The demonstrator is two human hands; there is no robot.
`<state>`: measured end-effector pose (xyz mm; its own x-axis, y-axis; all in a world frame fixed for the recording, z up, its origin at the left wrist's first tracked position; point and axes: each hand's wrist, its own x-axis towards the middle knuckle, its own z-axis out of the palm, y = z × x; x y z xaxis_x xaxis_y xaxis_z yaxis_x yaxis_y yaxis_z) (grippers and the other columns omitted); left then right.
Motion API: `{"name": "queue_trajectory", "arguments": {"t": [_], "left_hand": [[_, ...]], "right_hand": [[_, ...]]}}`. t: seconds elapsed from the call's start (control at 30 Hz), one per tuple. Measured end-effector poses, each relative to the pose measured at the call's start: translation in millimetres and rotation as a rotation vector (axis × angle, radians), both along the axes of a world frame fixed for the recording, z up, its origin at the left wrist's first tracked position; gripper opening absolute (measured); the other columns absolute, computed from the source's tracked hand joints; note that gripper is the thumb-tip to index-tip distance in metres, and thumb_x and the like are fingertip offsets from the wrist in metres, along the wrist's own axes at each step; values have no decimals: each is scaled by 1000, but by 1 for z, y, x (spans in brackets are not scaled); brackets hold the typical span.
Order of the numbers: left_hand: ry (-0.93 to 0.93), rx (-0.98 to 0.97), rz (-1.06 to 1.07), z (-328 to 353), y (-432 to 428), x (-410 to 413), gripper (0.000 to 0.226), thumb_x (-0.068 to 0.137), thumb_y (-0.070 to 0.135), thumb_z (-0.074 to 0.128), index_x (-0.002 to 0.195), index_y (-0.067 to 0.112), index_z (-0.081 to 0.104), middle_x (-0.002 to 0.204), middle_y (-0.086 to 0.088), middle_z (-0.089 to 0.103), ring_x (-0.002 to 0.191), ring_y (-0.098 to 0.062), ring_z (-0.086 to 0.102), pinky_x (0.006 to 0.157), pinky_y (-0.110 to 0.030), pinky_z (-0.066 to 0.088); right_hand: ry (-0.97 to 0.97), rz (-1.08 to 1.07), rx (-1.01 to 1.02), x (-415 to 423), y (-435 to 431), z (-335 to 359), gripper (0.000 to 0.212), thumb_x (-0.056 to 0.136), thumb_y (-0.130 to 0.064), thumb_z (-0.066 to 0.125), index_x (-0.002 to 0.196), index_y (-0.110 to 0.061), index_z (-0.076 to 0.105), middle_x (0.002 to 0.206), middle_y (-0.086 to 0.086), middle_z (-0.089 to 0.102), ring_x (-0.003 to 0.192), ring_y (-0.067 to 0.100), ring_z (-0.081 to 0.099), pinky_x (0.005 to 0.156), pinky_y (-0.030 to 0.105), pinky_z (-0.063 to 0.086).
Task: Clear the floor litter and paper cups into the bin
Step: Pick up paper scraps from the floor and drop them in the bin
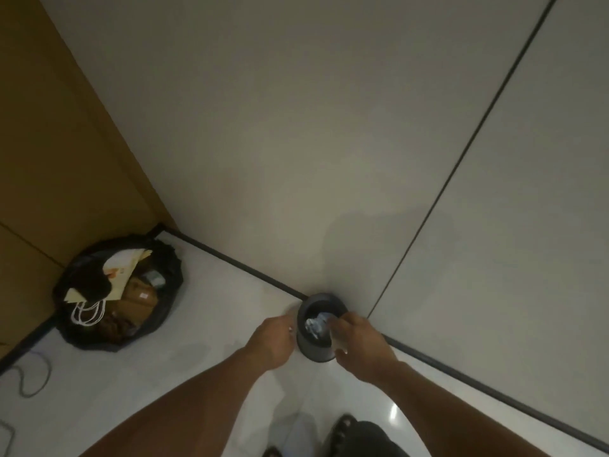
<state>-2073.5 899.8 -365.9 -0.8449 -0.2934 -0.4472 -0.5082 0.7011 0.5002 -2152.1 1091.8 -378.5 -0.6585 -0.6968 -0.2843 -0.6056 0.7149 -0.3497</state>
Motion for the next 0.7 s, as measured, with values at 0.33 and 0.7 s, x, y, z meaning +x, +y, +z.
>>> {"name": "queue_trajectory", "arguments": {"t": [0.33, 0.7], "left_hand": [[-134, 19, -155, -65, -17, -127, 22, 94, 14, 47, 111, 10, 61, 118, -9, 63, 108, -19, 59, 90, -23, 45], [-320, 2, -263, -310, -28, -246, 27, 96, 14, 51, 121, 12, 59, 123, -9, 61, 112, -19, 57, 87, -20, 41]], "right_hand": [[-186, -221, -53, -86, -22, -96, 49, 89, -29, 58, 136, -30, 42, 137, 1, 44, 117, 22, 50, 96, 31, 49], [-424, -571, -82, -151, -46, -334, 53, 88, -25, 62, 137, -28, 41, 133, 1, 43, 118, 21, 45, 100, 33, 45]]}}
